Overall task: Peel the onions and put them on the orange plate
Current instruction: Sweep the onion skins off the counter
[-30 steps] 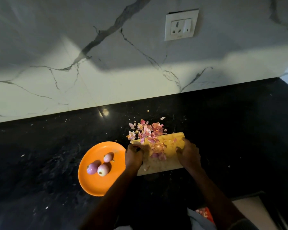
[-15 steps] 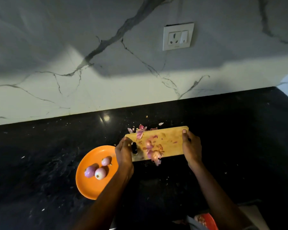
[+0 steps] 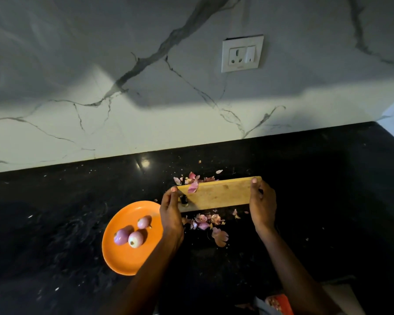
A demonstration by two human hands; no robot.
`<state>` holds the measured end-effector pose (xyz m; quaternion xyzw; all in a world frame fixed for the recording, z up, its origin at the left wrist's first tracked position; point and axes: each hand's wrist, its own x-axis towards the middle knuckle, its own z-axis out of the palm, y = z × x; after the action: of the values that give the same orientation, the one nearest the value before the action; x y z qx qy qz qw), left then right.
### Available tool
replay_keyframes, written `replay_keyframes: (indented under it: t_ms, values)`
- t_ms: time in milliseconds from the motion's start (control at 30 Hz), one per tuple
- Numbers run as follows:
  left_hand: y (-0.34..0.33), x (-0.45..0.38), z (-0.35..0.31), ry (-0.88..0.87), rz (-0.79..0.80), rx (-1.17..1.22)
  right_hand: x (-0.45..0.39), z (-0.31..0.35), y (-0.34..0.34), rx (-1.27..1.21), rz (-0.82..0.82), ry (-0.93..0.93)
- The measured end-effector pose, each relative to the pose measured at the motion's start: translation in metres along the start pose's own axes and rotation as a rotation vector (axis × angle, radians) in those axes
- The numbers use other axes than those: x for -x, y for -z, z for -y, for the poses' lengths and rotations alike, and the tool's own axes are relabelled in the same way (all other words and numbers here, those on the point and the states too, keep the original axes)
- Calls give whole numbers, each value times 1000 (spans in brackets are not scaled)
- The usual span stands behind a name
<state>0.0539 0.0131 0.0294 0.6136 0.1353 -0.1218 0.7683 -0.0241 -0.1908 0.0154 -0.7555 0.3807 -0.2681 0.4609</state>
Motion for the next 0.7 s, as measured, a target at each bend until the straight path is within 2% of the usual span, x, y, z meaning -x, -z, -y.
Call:
replay_keyframes:
  t_ms: [100,267,500,600,700]
  values:
    - [1,-2,-4,-19,16,-61,-4,-5,0,22,44,-3]
    - [-13,-8,-19,-166,55,-317,-12,-2,-3,42,51,-51]
    - [6,-28,-12,-386,258,-505,-8,6,0,15,52,-45]
    - [9,-24,-9,-357,336,-523,-9,3,-3,21,36,-37]
    - [12,-19,-13,-292,290,-396,-12,-1,-5,47,23,-18]
